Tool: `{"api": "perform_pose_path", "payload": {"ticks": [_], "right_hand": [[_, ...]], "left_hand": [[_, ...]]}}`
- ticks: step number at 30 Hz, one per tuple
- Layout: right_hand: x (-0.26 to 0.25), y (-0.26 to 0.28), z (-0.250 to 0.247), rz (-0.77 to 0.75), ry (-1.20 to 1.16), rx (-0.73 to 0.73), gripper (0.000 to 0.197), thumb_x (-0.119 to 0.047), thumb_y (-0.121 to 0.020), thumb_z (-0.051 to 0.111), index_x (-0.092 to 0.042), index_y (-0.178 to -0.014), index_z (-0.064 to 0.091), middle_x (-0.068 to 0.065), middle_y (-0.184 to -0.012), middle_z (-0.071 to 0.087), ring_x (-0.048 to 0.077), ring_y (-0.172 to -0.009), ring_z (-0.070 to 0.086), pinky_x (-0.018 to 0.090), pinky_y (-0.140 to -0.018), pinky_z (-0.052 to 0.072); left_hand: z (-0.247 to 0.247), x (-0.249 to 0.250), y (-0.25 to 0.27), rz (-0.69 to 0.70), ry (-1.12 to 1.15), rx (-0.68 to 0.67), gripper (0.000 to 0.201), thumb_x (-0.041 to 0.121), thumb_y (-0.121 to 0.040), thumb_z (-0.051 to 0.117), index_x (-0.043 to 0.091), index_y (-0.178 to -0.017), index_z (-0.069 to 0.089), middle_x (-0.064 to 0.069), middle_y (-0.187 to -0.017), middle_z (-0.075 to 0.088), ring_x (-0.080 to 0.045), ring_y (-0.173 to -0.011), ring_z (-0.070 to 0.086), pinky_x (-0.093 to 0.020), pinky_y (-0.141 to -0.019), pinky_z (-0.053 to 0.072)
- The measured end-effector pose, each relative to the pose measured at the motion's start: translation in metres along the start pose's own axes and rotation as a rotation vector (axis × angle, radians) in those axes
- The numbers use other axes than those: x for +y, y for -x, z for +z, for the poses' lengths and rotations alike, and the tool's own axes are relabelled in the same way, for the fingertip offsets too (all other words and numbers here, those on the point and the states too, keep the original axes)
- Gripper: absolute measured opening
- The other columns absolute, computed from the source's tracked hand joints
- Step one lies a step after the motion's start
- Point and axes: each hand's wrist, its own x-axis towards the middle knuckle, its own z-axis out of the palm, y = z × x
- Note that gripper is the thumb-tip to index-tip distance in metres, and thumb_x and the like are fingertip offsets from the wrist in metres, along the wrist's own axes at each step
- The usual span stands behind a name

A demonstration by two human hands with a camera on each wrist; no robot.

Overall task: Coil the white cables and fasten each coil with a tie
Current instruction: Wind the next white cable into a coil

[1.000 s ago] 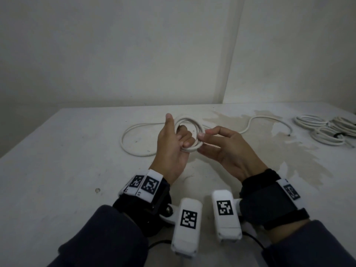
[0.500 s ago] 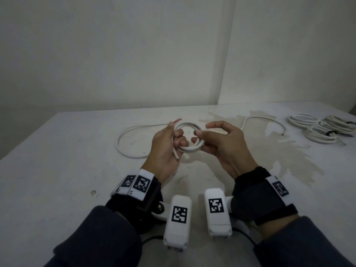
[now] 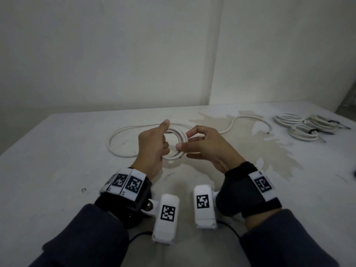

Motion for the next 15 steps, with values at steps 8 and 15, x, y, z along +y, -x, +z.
{"api": "perform_pose_path", "payload": {"ticks": [8,15], "right_hand": [[-0.002,0.036,-0.067,0.126,0.050,0.074,0.025,-0.022,-0.075,0.081,-0.010,-0.090,0.066,0.007,-0.079,0.069,0.016,-0.068,0.065,0.027,-0.067,0.056],[0.022,0.068,-0.218,0.364,0.885,0.750,0.033,-0.026,-0.084,0.067,-0.005,-0.109,0.067,0.009,-0.117,0.063,0.031,-0.112,0.057,0.037,-0.096,0.044]], "left_hand": [[0.052,-0.023,0.019,-0.055,-0.072,-0.167,0.040,0.021,-0.091,0.063,0.018,-0.060,0.038,0.007,-0.041,0.022,-0.007,-0.032,0.019,-0.014,-0.034,0.018],[0.091,-0.043,0.034,-0.160,-0.060,-0.286,0.036,0.022,-0.091,0.063,0.016,-0.064,0.041,0.008,-0.039,0.021,-0.006,-0.031,0.017,-0.015,-0.033,0.017]]}}
